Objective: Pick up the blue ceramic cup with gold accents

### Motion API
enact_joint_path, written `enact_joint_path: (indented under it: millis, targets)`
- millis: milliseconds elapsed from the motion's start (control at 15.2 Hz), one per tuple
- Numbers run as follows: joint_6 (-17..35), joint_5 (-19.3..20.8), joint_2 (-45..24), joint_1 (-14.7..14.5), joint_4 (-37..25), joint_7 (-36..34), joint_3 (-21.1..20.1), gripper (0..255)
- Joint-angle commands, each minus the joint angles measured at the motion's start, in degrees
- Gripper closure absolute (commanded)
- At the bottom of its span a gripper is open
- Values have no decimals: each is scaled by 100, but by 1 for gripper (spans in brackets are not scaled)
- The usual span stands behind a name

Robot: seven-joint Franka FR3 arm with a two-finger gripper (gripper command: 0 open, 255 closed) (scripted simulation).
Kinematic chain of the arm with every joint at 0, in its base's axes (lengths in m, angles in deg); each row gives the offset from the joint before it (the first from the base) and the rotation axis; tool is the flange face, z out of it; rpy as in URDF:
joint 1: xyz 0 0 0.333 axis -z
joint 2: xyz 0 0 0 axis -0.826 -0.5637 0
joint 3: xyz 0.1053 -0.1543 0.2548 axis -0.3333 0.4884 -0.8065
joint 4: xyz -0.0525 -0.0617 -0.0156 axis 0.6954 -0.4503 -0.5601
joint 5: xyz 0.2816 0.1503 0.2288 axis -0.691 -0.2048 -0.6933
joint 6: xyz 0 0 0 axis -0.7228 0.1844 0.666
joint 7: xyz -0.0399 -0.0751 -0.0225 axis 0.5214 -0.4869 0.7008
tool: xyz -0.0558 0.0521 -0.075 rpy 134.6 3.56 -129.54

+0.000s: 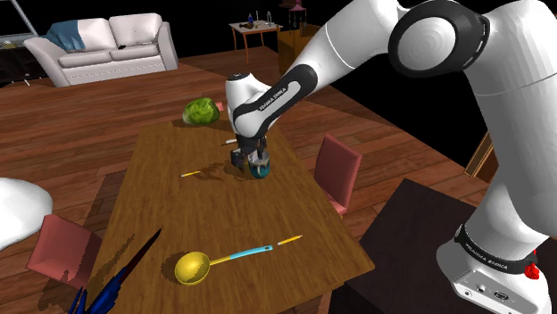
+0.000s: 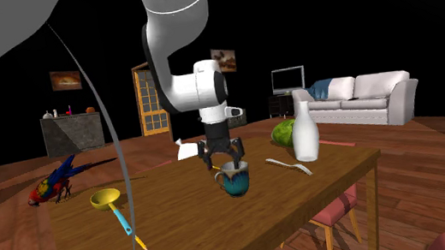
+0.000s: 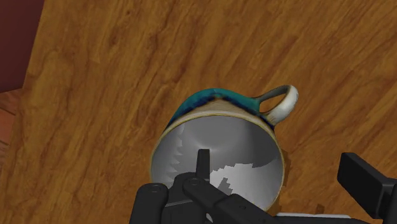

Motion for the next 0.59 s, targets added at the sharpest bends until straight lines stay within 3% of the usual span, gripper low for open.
enact_joint_path:
  millis: [0, 198, 264, 528]
  targets:
    - [99, 17, -105, -8, -9, -13, 12, 0]
    - [180, 29, -181, -14, -3, -23, 22, 0]
    - [174, 29, -187, -17, -15, -24, 21, 255]
    - [172, 28, -182, -14, -12, -22, 21, 255]
